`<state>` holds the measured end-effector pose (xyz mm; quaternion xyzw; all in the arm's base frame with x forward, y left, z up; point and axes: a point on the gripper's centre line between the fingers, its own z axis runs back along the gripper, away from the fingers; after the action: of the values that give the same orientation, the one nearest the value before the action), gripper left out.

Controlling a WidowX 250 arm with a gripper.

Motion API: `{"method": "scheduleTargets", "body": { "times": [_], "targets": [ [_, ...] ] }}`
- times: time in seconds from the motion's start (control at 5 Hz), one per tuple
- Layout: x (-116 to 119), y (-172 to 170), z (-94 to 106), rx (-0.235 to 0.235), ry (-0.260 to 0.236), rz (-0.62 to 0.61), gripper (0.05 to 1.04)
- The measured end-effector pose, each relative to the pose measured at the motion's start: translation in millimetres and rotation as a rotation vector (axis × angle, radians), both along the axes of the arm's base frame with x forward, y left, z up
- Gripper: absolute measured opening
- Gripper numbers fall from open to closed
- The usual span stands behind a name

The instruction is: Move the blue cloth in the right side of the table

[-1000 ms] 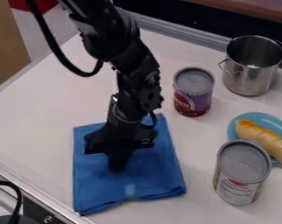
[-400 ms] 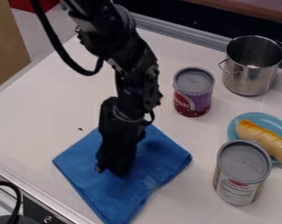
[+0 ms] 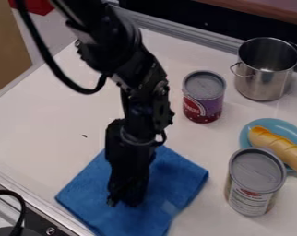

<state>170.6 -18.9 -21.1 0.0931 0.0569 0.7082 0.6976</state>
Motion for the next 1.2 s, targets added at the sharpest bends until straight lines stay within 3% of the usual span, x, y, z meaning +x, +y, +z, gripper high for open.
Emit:
{"method": "scheduleTargets", "body": {
  "times": [0.2,0.6,0.8,1.2],
  "targets": [
    [-0.6,-5.1,0.5,0.017,-0.003,0.071,0.052],
    [12.8,-7.2,2.8,0.001,-0.049,0.206,0.052],
    [18.5,-5.6,1.9,0.011,-0.054,0.227,0.052],
    [23.0,4.4,2.0,-0.008,-0.071,0.155,0.052]
  ]
}}
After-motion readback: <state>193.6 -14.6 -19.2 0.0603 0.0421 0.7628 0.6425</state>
